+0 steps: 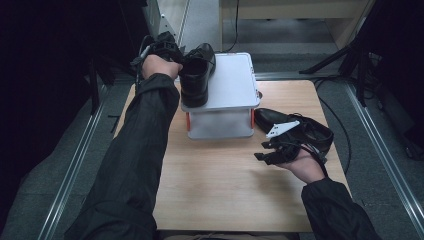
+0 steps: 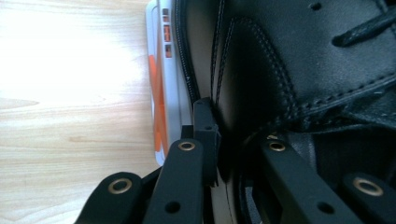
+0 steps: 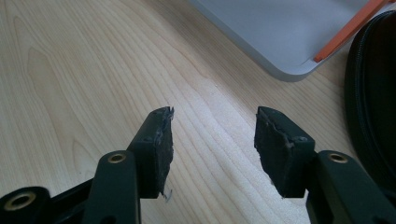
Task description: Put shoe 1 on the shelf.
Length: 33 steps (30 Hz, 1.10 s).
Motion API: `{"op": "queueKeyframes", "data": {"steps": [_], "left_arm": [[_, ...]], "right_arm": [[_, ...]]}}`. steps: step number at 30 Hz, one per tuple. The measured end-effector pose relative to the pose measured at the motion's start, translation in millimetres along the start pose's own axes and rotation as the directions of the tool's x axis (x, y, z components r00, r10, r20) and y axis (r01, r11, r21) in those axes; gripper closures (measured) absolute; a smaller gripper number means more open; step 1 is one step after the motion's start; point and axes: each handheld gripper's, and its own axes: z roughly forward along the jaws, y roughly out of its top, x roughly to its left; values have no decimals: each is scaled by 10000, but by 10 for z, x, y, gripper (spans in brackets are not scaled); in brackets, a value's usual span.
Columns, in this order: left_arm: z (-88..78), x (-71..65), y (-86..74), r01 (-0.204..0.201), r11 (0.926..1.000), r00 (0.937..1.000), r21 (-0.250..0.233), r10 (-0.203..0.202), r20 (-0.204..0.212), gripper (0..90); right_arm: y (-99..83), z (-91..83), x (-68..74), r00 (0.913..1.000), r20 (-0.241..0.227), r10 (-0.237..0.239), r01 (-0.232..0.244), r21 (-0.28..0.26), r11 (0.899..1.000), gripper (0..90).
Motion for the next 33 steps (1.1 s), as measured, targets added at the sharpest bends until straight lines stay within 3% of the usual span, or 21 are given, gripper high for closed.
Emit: {"op": "queueKeyframes", "data": {"steps": [2, 14, 20, 28, 33], "left_arm": [[24, -22, -9, -97, 9999, 9999, -56, 97, -44, 829], [29, -47, -55, -339, 9993, 9972, 128, 330, 664, 723], [34, -42, -76, -492, 9985, 9968, 260, 474, 638, 700], [-90, 19, -119, -710, 9975, 9866, -30, 707, 1473, 611], [-231, 100, -144, -893, 9955, 9797, -314, 935, 1776, 550]], "right_arm": [[1, 0, 3, 10000, -9, 17, -17, 14, 10000, 477], [15, 13, 19, 10000, 17, -76, 76, 46, 10000, 477], [21, 19, 29, 10000, 22, -86, 86, 98, 9999, 477], [20, 24, 28, 9999, 25, -128, 127, 111, 9999, 477], [15, 16, 24, 9999, 75, -95, 94, 99, 9999, 477]]}}
